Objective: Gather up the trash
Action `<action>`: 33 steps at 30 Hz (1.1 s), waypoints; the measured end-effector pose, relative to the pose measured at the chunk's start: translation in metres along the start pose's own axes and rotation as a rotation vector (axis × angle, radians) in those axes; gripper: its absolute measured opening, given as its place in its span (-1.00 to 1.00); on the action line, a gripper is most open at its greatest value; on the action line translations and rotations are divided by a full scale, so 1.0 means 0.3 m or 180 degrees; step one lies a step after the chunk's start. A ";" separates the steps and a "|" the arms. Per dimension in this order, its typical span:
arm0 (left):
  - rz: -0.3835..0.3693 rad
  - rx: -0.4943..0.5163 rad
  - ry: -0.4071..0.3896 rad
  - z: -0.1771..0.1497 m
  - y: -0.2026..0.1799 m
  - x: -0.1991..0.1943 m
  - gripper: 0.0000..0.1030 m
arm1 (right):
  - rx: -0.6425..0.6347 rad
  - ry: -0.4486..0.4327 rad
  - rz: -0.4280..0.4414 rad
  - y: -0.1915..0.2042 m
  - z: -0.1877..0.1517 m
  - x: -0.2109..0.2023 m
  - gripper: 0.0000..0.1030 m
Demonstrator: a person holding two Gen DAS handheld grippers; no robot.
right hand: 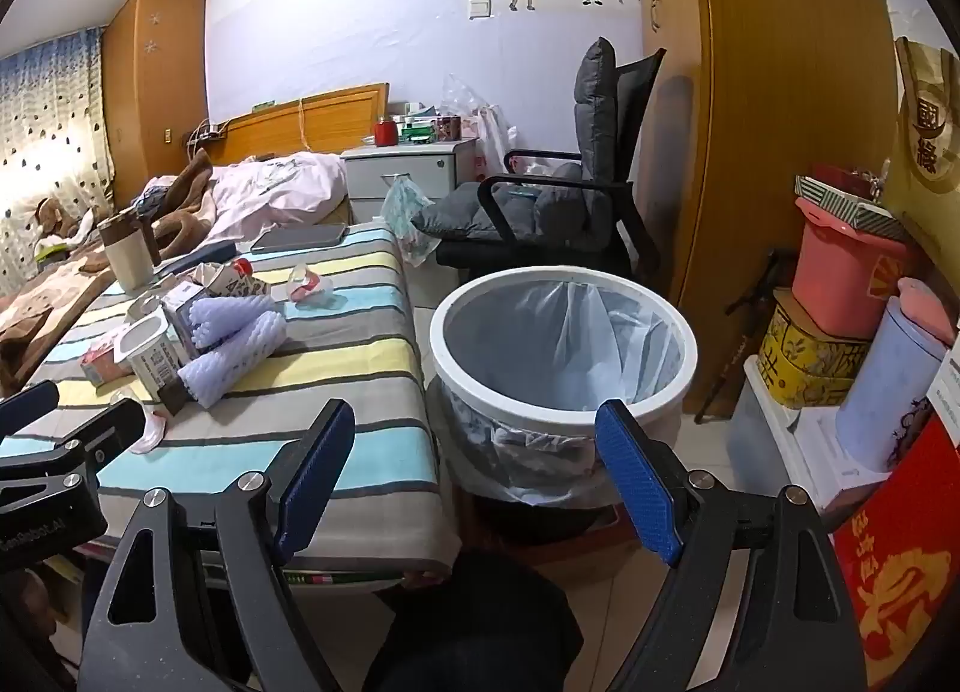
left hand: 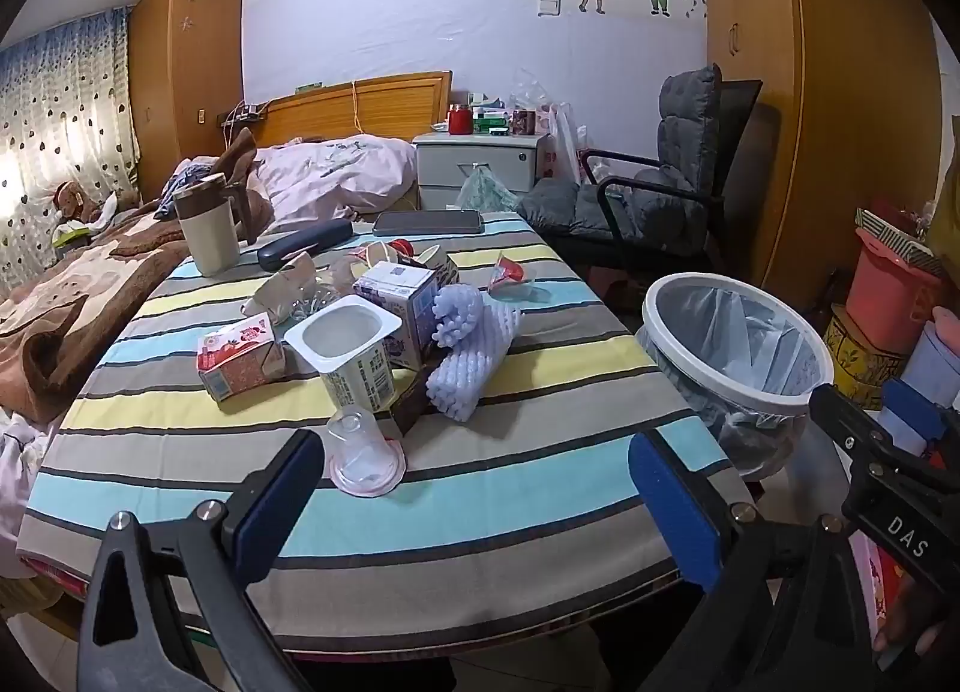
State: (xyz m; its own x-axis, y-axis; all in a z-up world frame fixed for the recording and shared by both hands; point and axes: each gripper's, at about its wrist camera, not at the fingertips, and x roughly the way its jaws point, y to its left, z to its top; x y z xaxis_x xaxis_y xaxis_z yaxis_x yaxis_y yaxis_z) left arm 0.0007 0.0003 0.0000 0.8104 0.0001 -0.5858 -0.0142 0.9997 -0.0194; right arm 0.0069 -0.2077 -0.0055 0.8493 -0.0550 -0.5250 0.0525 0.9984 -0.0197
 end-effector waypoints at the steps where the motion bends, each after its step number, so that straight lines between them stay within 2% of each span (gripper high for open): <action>1: 0.0003 0.0000 0.0000 0.001 0.001 0.002 1.00 | 0.0006 0.0001 -0.0002 0.000 0.000 -0.002 0.62; 33: 0.0077 0.0006 -0.0082 0.008 0.006 -0.028 1.00 | 0.0032 -0.0039 0.0027 -0.004 0.006 -0.014 0.62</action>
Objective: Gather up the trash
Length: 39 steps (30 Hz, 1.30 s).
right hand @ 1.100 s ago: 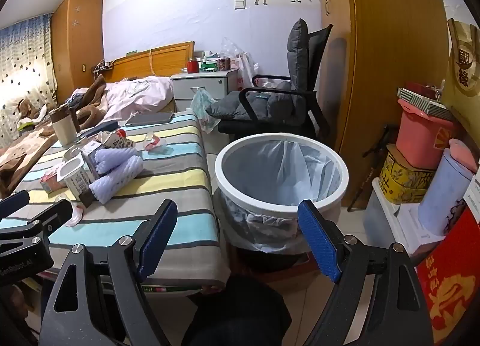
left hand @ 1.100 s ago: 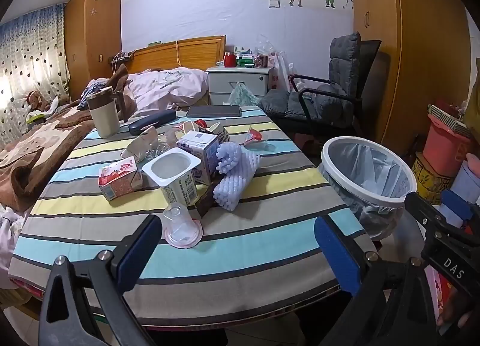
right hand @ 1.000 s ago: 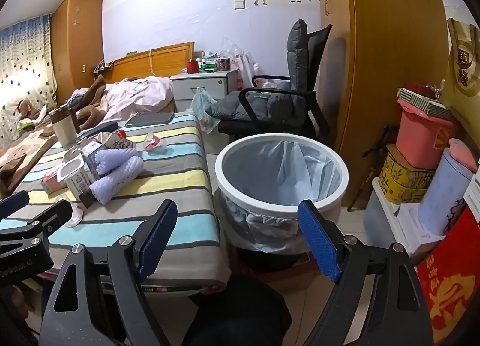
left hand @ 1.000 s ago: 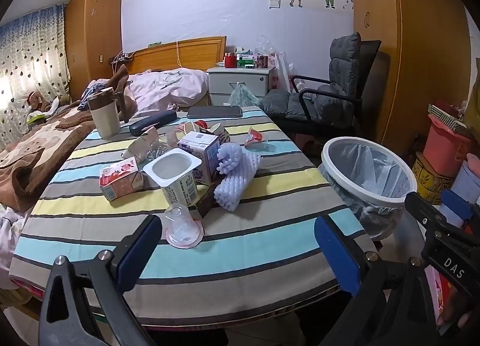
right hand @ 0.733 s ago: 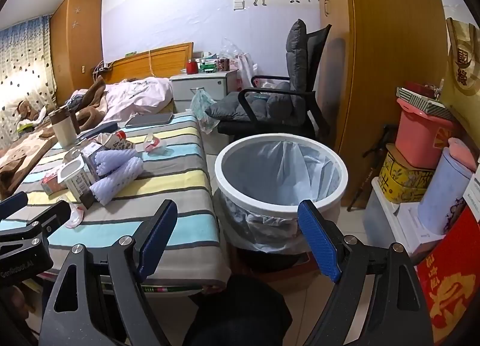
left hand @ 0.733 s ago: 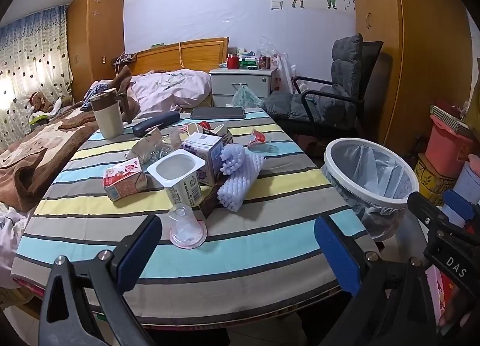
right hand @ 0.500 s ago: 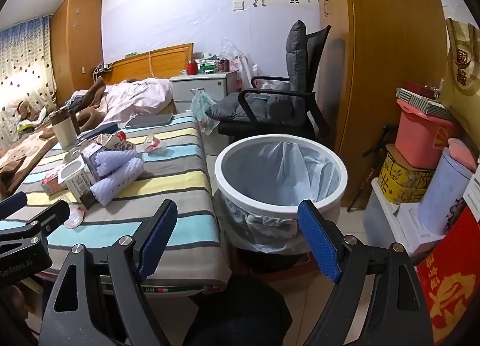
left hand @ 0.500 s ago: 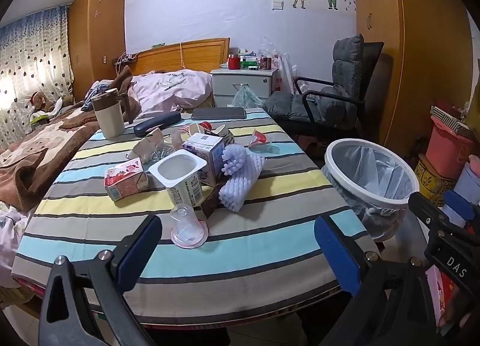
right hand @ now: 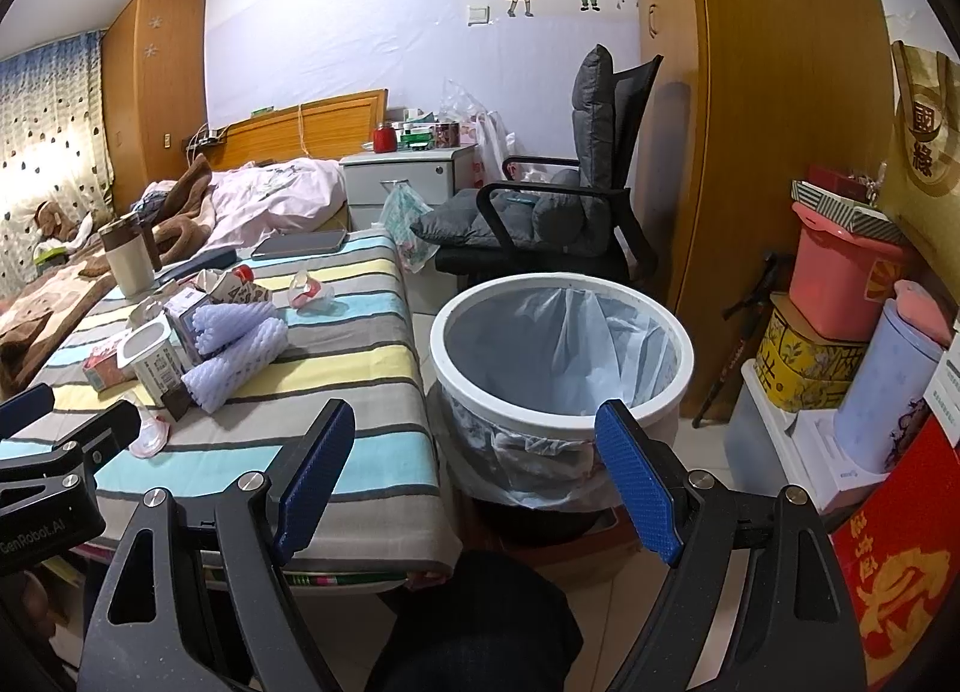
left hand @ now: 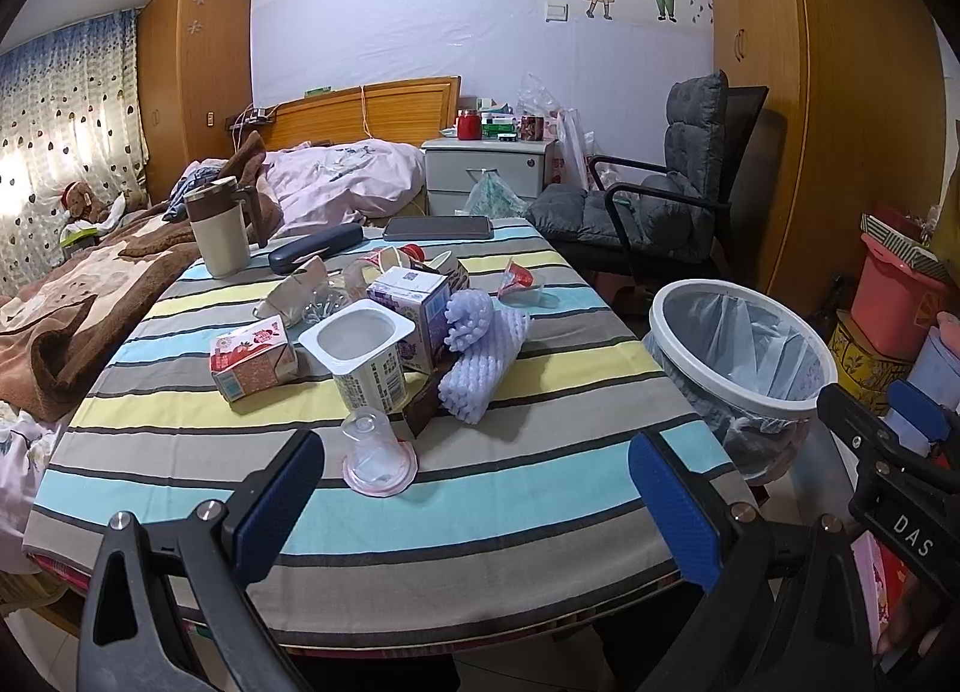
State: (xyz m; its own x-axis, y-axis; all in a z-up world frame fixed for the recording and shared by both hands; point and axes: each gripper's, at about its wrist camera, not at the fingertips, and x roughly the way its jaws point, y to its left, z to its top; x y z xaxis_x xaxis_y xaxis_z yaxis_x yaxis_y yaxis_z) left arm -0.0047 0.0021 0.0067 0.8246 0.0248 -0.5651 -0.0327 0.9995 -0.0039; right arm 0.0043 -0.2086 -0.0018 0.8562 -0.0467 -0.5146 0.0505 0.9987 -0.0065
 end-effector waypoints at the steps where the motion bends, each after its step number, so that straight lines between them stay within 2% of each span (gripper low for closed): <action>1: 0.0000 0.0000 -0.0004 0.000 0.000 0.000 1.00 | 0.0000 0.0001 -0.0001 0.001 0.000 -0.001 0.62; 39: -0.0002 -0.0034 -0.0012 0.013 0.025 -0.008 1.00 | -0.0021 -0.0020 0.0008 0.010 0.003 -0.007 0.62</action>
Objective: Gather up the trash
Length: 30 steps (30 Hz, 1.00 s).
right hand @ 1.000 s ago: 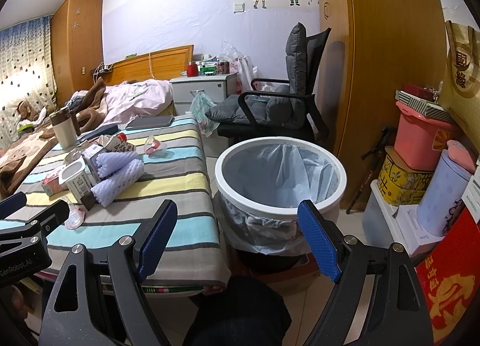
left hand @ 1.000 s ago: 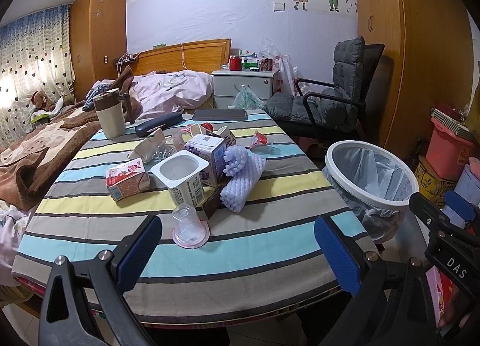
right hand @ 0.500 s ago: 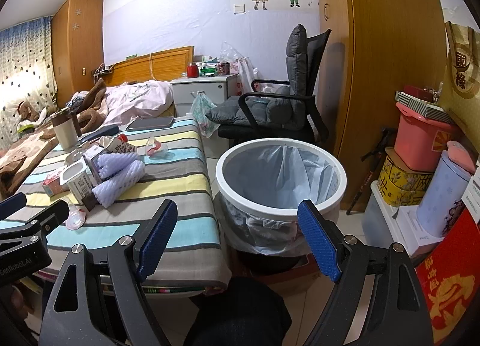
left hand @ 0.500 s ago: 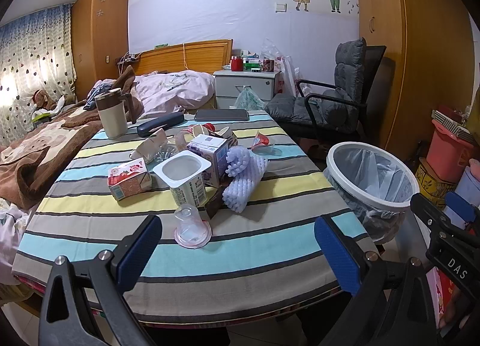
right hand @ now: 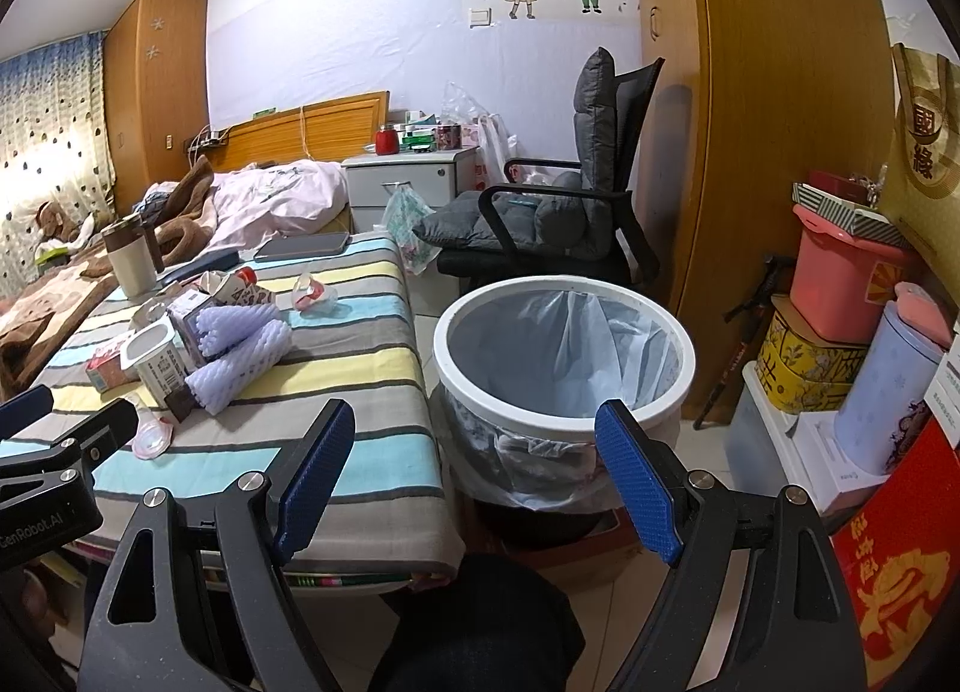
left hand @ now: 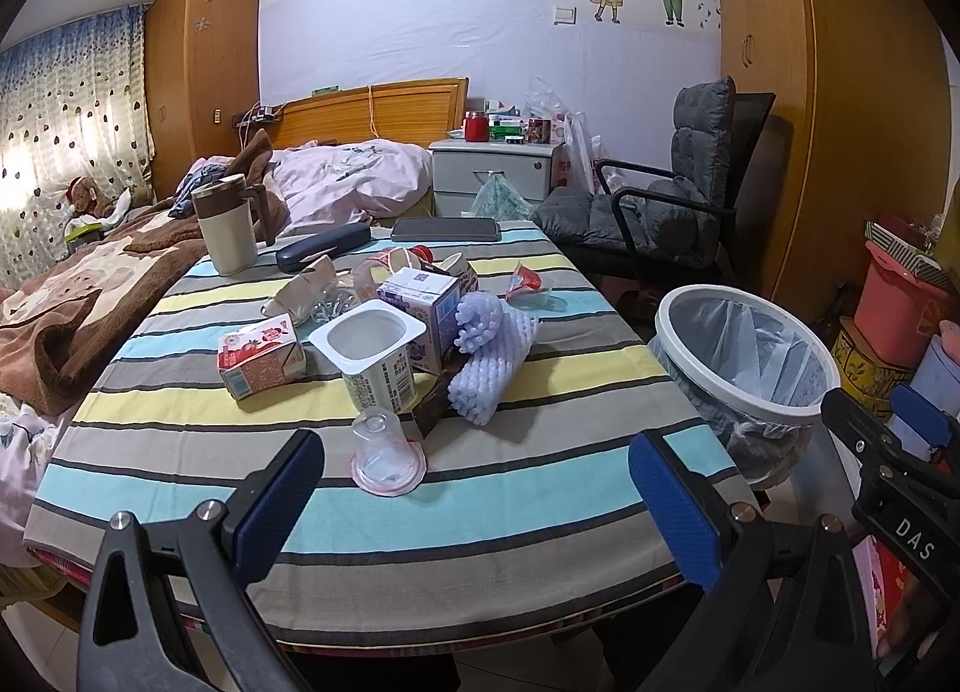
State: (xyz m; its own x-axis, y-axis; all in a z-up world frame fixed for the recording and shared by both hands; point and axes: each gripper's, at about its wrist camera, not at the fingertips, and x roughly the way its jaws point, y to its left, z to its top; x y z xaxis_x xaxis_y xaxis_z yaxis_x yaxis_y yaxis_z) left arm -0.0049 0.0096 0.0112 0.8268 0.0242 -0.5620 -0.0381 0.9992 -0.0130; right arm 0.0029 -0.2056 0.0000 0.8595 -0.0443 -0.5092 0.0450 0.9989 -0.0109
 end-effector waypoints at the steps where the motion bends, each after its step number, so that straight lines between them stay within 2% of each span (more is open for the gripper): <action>1: 0.0001 0.0001 0.0003 0.001 0.001 0.000 1.00 | -0.0001 0.0002 -0.0005 0.000 0.000 -0.001 0.62; 24: -0.0005 -0.0081 0.0073 -0.013 0.048 0.025 1.00 | -0.0025 0.0024 0.0026 0.014 0.001 0.015 0.62; 28: 0.0169 -0.0065 0.0167 -0.030 0.086 0.051 1.00 | -0.0061 0.0036 0.0093 0.045 0.005 0.034 0.62; 30: 0.0155 -0.0157 0.0213 -0.035 0.124 0.062 1.00 | -0.0083 0.0039 0.0170 0.067 0.009 0.049 0.62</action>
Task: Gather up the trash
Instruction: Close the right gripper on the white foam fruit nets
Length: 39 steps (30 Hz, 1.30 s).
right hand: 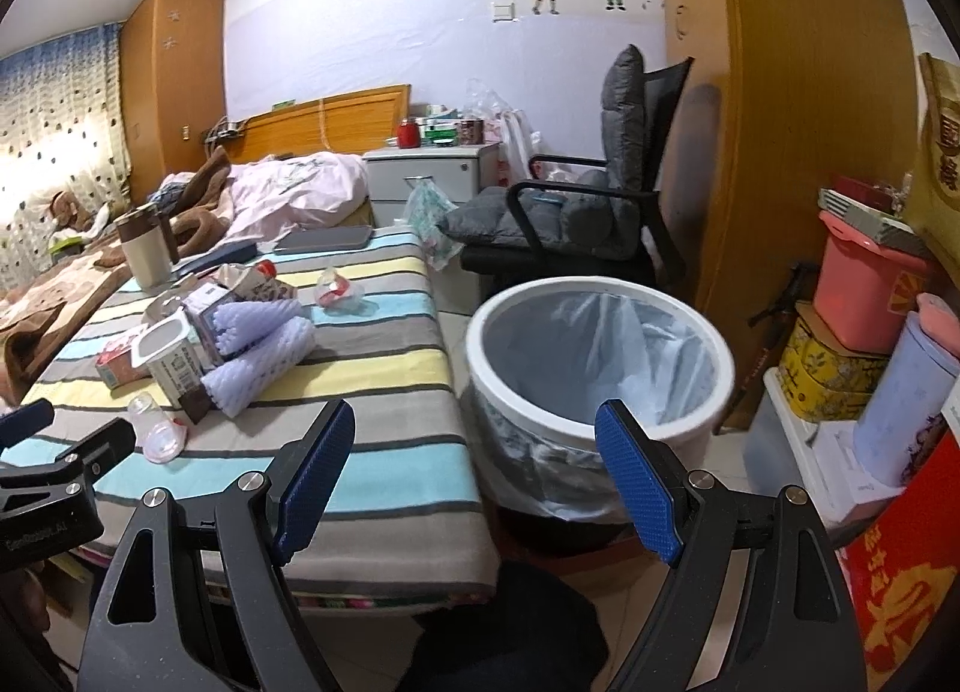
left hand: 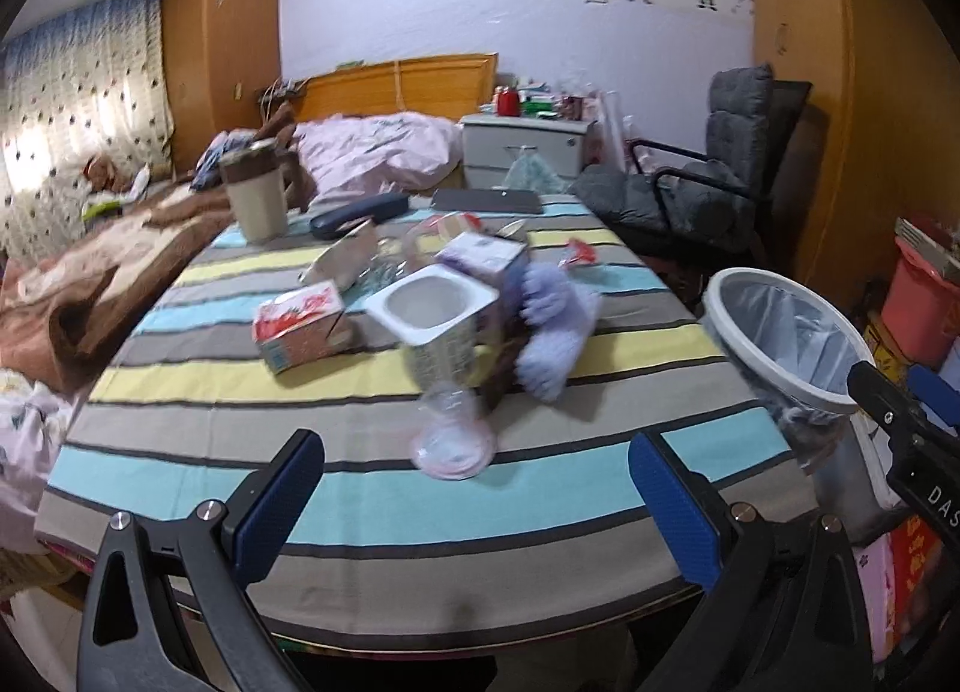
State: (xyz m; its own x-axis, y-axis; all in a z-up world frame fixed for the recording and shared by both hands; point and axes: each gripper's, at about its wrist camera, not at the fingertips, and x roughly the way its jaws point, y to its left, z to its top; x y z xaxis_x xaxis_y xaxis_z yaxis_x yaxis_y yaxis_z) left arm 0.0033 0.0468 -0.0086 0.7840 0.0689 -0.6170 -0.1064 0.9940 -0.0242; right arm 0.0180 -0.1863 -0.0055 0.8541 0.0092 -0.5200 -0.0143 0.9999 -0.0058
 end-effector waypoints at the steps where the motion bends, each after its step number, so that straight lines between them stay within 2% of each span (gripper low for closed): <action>1: -0.0036 -0.0071 0.0023 -0.002 0.024 0.008 1.00 | -0.0006 0.0000 0.0029 0.005 0.003 0.004 0.62; 3: -0.0122 -0.0190 0.0056 -0.003 0.068 0.021 0.99 | -0.0028 0.0002 0.0114 0.023 0.006 0.022 0.62; 6: -0.0002 -0.0091 0.0105 -0.005 0.088 0.050 0.99 | -0.0062 0.0062 0.0248 0.054 0.012 0.064 0.62; 9: -0.0096 -0.0145 0.0282 -0.006 0.109 0.104 0.95 | -0.0074 0.0109 0.0394 0.082 0.026 0.099 0.62; 11: -0.0125 -0.0155 0.0268 -0.008 0.118 0.120 0.92 | -0.0093 0.0119 0.0431 0.098 0.030 0.114 0.62; 14: -0.0198 -0.0132 0.0391 -0.003 0.114 0.170 0.67 | -0.0129 0.0158 0.0485 0.127 0.036 0.140 0.62; 18: -0.0243 -0.0185 0.0442 0.005 0.123 0.206 0.62 | -0.0195 0.0216 0.0586 0.170 0.048 0.185 0.61; 21: -0.0261 -0.0156 0.0471 0.005 0.128 0.231 0.49 | -0.0181 0.0293 0.0722 0.197 0.056 0.218 0.58; 23: -0.0319 -0.0171 0.0532 0.004 0.136 0.251 0.28 | -0.0226 0.0354 0.0796 0.228 0.059 0.242 0.56; 27: -0.0333 -0.0162 0.0553 0.000 0.147 0.263 0.15 | -0.0244 0.0480 0.0928 0.263 0.062 0.276 0.47; 29: -0.0313 -0.0142 0.0551 -0.001 0.157 0.270 -0.03 | -0.0253 0.0513 0.0972 0.273 0.062 0.288 0.46; 32: -0.0336 -0.0175 0.0565 0.005 0.180 0.280 -0.14 | -0.0241 0.0625 0.1024 0.284 0.061 0.317 0.44; 33: -0.0338 -0.0177 0.0567 0.006 0.186 0.280 -0.16 | -0.0194 0.0673 0.1050 0.284 0.059 0.326 0.36; 39: -0.0296 -0.0210 0.0561 0.009 0.222 0.285 -0.16 | -0.0128 0.0791 0.1141 0.307 0.058 0.353 0.22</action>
State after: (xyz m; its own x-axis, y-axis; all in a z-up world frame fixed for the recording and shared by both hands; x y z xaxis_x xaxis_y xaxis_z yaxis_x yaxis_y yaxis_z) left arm 0.0648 0.1191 -0.0609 0.6737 -0.0446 -0.7377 -0.0828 0.9873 -0.1353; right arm 0.1160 -0.0931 -0.0462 0.6404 0.3474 -0.6850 -0.3116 0.9327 0.1817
